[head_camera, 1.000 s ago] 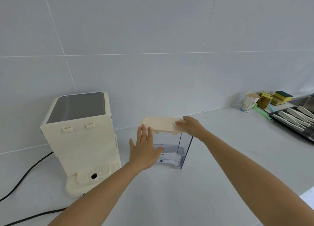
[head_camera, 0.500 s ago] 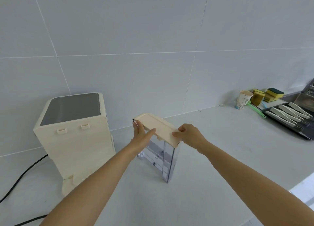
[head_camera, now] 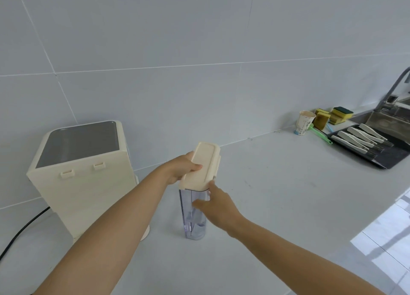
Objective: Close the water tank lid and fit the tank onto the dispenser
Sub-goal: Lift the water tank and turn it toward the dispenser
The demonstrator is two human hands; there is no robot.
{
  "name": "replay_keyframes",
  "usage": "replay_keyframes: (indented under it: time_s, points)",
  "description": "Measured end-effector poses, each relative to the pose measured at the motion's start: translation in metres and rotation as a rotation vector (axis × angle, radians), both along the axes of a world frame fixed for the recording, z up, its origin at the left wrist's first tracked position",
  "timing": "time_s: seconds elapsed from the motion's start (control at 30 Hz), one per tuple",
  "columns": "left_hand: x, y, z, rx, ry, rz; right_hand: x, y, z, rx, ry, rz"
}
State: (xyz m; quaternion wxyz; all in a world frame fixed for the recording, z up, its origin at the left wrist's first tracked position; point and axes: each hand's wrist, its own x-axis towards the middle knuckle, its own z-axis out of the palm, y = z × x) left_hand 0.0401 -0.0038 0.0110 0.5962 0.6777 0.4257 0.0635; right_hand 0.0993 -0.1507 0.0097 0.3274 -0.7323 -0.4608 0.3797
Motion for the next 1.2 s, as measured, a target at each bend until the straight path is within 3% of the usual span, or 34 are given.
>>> replay_keyframes:
  time_s: [0.13,0.3,0.47,0.6,0.83,1.0,1.2]
  points:
    - [0.000,0.002,0.006,-0.006,0.045,-0.074,-0.015,-0.001,-0.006,-0.025,0.097,0.036]
    - [0.001,-0.008,0.010,0.115,0.099,-0.031,-0.011,-0.001,-0.002,-0.066,0.055,0.100]
    - [-0.007,-0.021,0.004,0.304,0.081,0.080,0.032,0.005,0.016,-0.190,-0.288,0.247]
    - [-0.019,-0.047,-0.018,0.419,-0.057,0.268,0.081,0.026,0.026,-0.183,-0.477,0.129]
    - [-0.020,-0.095,-0.062,0.409,-0.200,0.577,0.128,0.075,0.015,-0.140,-0.415,0.220]
    - [-0.008,-0.103,-0.080,0.299,-0.148,0.667,0.142,0.101,-0.003,-0.226,-0.215,0.307]
    - [0.005,-0.102,-0.084,0.260,-0.114,0.691,0.150,0.111,-0.025,-0.153,-0.012,0.415]
